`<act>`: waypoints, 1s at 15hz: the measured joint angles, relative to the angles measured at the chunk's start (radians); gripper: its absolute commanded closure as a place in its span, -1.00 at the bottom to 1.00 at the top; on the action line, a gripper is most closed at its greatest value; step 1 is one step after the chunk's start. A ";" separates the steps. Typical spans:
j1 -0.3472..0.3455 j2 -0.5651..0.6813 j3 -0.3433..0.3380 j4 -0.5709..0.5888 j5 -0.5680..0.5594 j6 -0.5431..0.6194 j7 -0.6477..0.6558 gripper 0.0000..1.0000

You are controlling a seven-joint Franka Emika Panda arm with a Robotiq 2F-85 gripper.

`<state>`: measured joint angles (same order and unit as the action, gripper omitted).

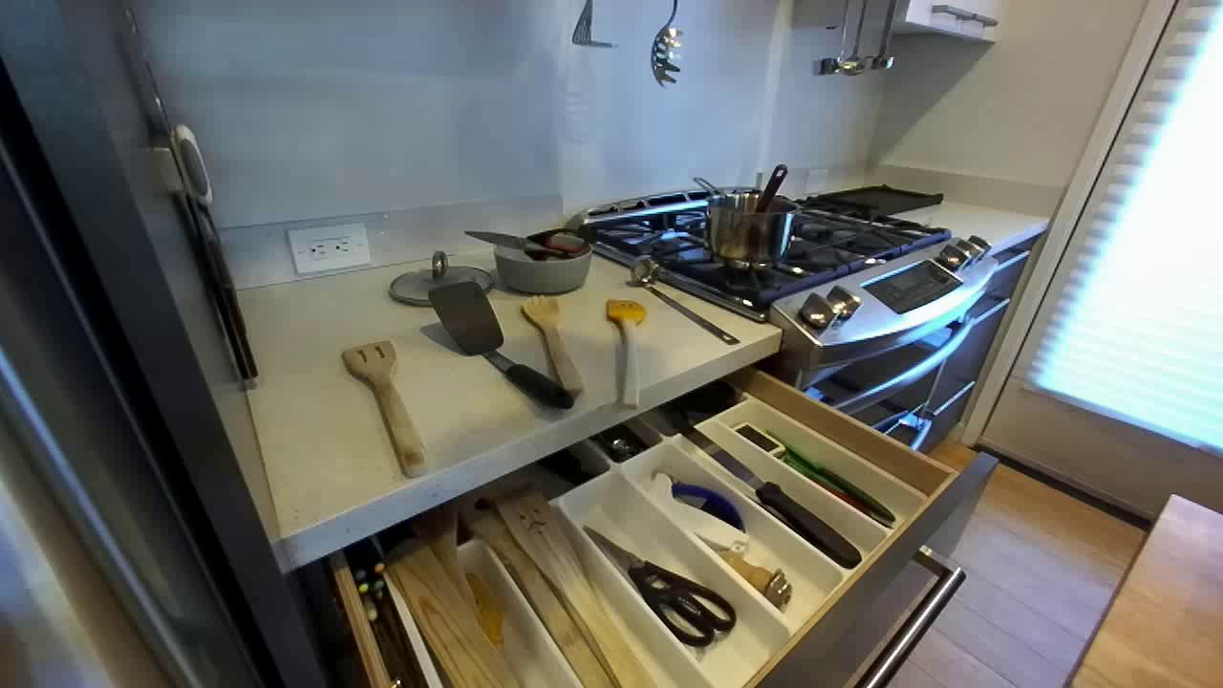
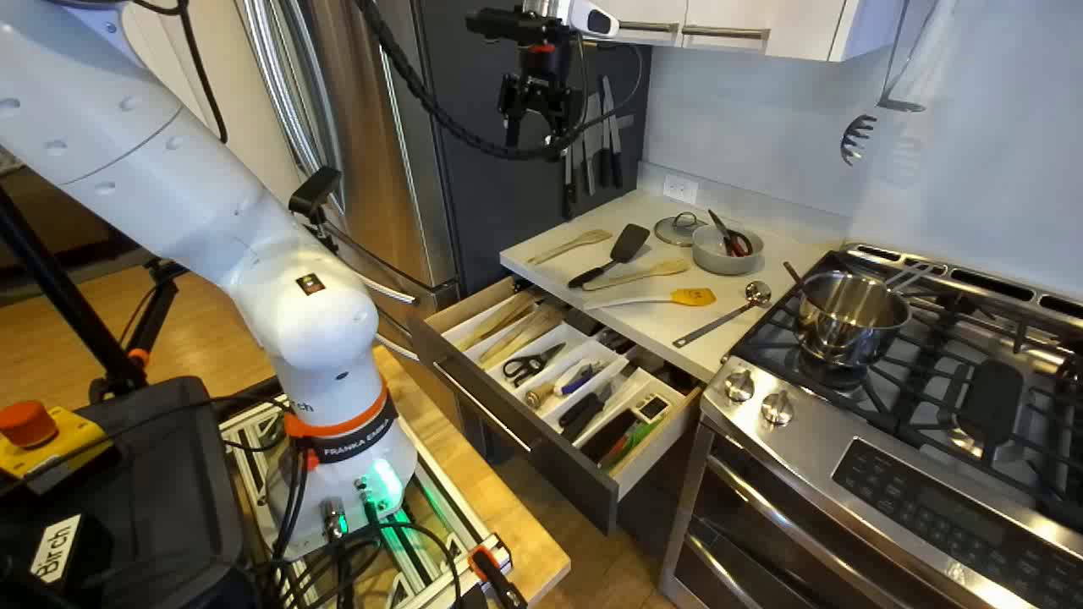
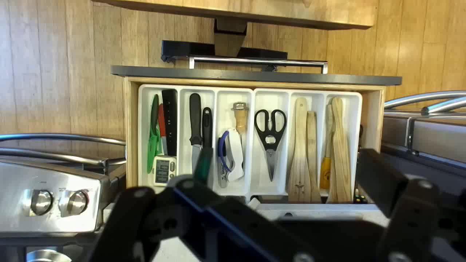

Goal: Put the knife on the table

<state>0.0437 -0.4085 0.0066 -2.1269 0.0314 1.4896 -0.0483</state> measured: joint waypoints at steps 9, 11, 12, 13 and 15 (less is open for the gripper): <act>-0.060 0.111 -0.009 -0.119 -0.024 0.180 0.090 -1.00; -0.087 0.198 -0.017 -0.162 -0.043 0.248 0.129 -1.00; -0.098 0.247 -0.022 -0.175 -0.057 0.276 0.151 -1.00; -0.109 0.301 -0.029 -0.182 -0.069 0.295 0.172 -1.00; -0.113 0.358 -0.036 -0.175 -0.070 0.308 0.171 -1.00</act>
<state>-0.0695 -0.0502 -0.0292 -2.3019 -0.0388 1.7979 0.1231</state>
